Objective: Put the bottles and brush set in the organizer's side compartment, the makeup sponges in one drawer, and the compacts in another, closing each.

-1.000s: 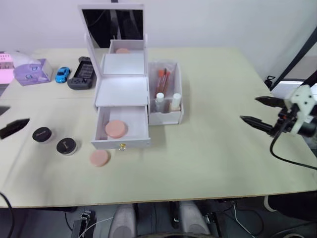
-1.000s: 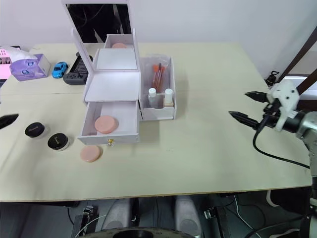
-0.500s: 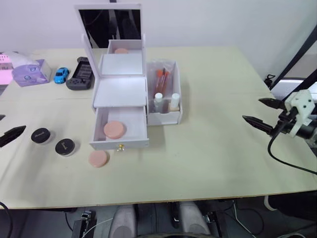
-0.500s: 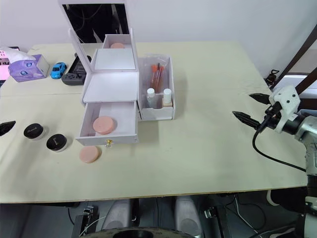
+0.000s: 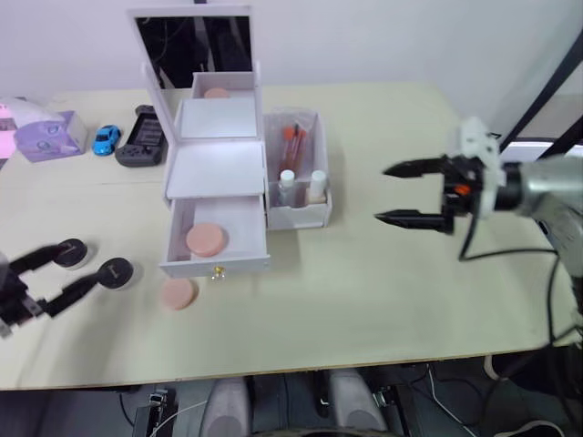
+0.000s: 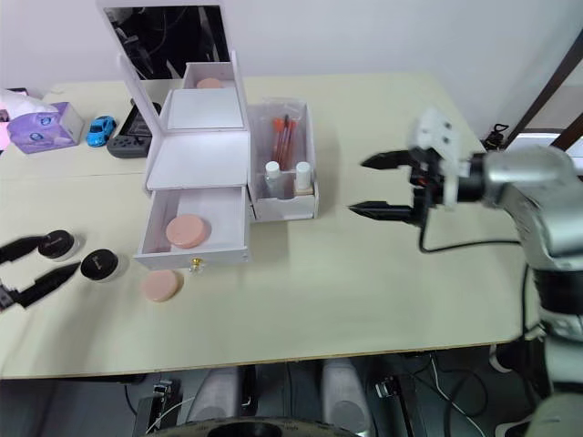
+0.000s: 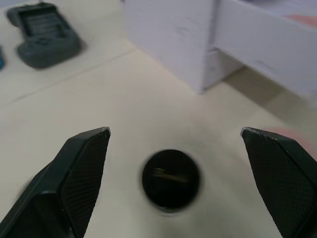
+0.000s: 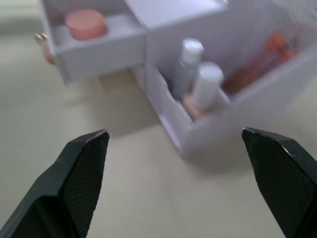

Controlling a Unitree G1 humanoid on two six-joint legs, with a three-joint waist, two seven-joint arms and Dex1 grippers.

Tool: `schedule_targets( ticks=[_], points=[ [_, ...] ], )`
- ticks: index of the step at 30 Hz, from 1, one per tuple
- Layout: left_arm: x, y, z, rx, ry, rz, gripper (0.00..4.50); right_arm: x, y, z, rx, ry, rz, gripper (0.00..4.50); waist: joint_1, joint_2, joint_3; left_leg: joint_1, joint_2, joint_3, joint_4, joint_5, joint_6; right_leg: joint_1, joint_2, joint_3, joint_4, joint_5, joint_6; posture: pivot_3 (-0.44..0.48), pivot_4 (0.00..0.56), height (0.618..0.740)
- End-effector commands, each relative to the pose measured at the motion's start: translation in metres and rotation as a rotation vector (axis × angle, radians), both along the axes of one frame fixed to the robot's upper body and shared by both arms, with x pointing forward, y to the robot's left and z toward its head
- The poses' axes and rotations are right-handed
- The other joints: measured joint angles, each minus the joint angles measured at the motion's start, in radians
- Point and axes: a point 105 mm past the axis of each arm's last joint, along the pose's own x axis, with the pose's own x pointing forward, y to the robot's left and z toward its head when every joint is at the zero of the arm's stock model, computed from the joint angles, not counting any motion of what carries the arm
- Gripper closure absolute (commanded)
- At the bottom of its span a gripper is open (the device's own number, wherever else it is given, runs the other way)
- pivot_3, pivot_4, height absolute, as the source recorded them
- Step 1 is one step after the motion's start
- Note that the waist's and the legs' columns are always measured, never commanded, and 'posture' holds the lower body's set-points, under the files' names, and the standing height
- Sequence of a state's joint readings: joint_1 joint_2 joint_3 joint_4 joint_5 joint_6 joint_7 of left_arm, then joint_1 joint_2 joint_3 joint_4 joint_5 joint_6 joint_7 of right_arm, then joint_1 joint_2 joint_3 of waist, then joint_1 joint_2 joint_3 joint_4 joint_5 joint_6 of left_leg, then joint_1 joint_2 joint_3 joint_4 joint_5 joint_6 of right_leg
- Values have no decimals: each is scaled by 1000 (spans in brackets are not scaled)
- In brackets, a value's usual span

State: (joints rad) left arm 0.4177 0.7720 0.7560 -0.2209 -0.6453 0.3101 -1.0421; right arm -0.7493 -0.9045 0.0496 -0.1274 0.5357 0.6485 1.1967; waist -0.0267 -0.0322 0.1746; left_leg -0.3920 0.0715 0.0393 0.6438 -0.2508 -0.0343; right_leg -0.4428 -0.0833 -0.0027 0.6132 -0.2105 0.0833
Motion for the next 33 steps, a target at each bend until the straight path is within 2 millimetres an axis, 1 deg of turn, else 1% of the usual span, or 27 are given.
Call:
schedule_targets(
  ticks=[1,3,7,9,11,13,15,19,25,29,33],
  points=[
    [-14,-23,-4,16,21,-27,48,-1,28,23,34,-8,85,0,2,0,0,0,0,0,0,0,0,0,0,0,0,0,0,0,150,729],
    [-22,-31,-14,21,54,-13,48,-4,42,34,22,-13,132,0,3,1,1,0,0,0,0,0,-1,0,0,0,-1,0,-1,0,150,729],
    [-33,-41,-27,-46,156,64,48,-12,57,47,-25,1,199,0,12,0,0,-1,0,0,1,-2,-4,0,0,0,-2,2,-3,0,150,729],
    [-38,-53,-33,-27,207,70,48,-16,67,55,-20,-38,236,0,12,-1,0,-2,0,0,1,-3,-5,0,0,0,-3,1,-3,0,150,729],
    [-41,-67,-37,-26,236,61,48,-28,78,55,-36,-38,321,0,7,0,0,-2,0,0,2,-4,-7,0,0,0,-4,1,-3,0,150,729],
    [-37,-78,-38,-51,235,62,48,-36,86,53,-44,-23,376,0,8,0,0,-2,0,1,2,-5,-7,1,0,0,-4,1,-3,0,150,729],
    [-33,-84,-43,-28,251,73,48,-41,90,51,-53,-2,404,0,9,-1,0,-2,0,0,2,-4,-7,3,1,0,-4,1,-2,0,150,729],
    [-21,-84,-49,2,256,137,48,-46,91,46,-84,24,408,0,10,-1,-1,-2,0,-2,2,-4,-7,3,2,0,-1,1,-2,0,150,729],
    [-9,-95,-59,-4,299,160,48,-50,86,39,-128,64,369,0,9,-1,-1,-1,-1,-4,3,-4,-7,3,3,0,-1,1,-3,0,150,729],
    [3,-92,-63,11,306,197,48,-51,84,38,-143,67,341,0,9,-1,0,-1,-1,-4,2,-4,-7,3,3,0,-1,1,-2,0,150,729],
    [15,-94,-63,27,307,196,48,-50,83,39,-153,60,317,0,10,-1,-1,-1,-1,-4,2,-4,-7,3,3,0,-1,1,-3,0,150,729]
  ],
)
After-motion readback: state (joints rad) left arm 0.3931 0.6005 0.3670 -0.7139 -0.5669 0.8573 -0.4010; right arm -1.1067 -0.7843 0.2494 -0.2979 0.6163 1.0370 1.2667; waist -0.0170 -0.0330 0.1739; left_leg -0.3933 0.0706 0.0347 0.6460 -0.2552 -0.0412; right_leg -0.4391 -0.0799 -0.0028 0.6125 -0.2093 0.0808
